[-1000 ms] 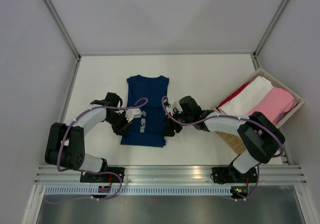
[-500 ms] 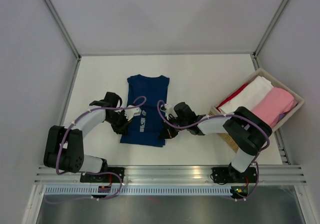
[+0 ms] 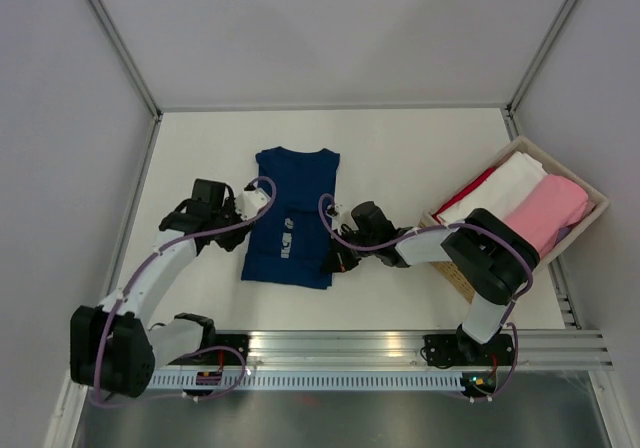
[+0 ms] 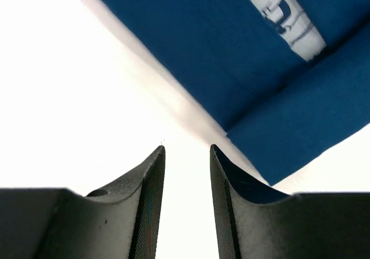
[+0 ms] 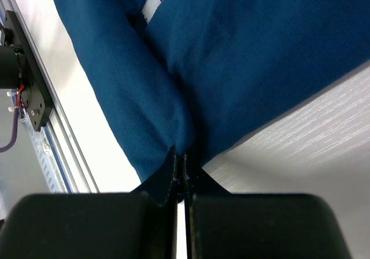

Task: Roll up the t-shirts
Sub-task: Roll the tshirt

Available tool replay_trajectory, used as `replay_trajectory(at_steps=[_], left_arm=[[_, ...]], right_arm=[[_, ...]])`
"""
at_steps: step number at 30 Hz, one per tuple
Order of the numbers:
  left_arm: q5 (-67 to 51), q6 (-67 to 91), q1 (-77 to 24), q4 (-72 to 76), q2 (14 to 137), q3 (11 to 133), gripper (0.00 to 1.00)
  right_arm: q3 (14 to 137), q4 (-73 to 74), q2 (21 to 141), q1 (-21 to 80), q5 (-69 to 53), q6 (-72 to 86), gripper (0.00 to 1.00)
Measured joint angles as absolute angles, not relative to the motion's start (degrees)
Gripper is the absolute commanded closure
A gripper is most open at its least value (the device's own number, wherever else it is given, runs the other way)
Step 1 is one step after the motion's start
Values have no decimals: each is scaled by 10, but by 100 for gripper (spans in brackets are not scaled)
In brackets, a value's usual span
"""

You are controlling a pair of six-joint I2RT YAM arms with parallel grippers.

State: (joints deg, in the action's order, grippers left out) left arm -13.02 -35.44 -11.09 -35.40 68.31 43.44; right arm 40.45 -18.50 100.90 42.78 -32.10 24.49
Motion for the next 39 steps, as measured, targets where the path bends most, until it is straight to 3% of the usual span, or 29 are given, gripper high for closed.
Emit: replay_trajectory(at_steps=[4, 9, 20, 22, 24, 25, 26, 27, 28, 30, 35, 39], left_arm=[[-66, -356, -199, -345, 609, 427, 56], [-25, -386, -350, -350, 542, 329, 49], [33, -475, -373, -305, 529, 221, 45], [45, -484, -374, -269, 529, 211, 50], [52, -489, -374, -243, 532, 203, 70], [52, -492, -374, -235, 534, 198, 78], [54, -493, -374, -231, 535, 194, 94], [55, -493, -374, -229, 535, 191, 97], [55, -495, -374, -227, 535, 191, 98], [54, -496, -374, -228, 534, 191, 98], [15, -496, -365, -283, 532, 218, 98], [-34, -500, -353, -339, 542, 258, 98]], right_arm=[[408, -179, 1010, 428, -316, 253, 100], [422, -170, 1020, 425, -317, 262, 100], [427, -167, 1026, 416, -331, 267, 98], [428, -167, 1028, 415, -335, 263, 96], [429, -166, 1028, 414, -337, 259, 90], [429, -165, 1028, 413, -338, 257, 82], [430, -163, 1028, 413, -338, 254, 77], [430, -161, 1025, 413, -336, 251, 72], [430, -157, 1021, 413, -335, 247, 66], [430, -141, 1003, 413, -328, 235, 62], [430, -97, 903, 424, -280, 160, 56], [409, -98, 789, 498, -203, 43, 53]])
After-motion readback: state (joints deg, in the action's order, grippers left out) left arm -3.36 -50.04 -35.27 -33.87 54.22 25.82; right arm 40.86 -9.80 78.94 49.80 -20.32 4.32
